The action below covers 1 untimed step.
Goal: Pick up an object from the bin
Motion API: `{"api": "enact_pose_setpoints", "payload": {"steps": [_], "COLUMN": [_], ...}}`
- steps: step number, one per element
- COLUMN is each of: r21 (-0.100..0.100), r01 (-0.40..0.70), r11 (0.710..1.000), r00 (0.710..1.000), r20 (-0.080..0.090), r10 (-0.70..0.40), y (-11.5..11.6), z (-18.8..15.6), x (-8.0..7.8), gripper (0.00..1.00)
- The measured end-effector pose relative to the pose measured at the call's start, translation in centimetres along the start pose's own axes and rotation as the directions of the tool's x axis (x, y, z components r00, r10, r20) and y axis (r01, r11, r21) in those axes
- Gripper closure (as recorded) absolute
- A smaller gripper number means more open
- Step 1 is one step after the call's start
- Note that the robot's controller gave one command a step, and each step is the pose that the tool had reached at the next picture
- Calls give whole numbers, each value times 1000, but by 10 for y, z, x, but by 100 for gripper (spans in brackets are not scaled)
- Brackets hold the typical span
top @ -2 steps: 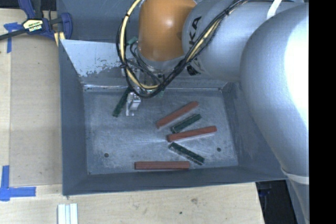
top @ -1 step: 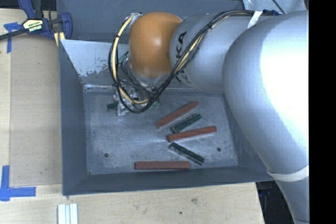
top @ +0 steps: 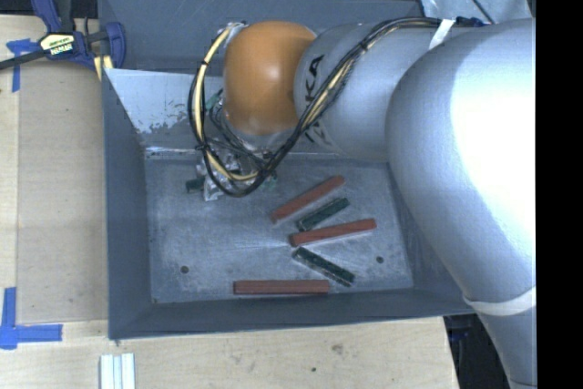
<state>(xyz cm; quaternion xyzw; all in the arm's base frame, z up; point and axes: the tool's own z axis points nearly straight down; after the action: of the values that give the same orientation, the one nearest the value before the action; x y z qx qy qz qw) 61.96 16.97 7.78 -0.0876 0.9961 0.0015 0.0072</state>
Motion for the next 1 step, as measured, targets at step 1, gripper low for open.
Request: {"api": "enact_pose_setpoints", "payload": {"steps": [1], "r21": [1], "r01": [-3], "r11": [1000], "r00": [1000], "r20": [-14], "r10": [3], "y": [1], "z": [-33], "x": [-4], "gripper": [100]}}
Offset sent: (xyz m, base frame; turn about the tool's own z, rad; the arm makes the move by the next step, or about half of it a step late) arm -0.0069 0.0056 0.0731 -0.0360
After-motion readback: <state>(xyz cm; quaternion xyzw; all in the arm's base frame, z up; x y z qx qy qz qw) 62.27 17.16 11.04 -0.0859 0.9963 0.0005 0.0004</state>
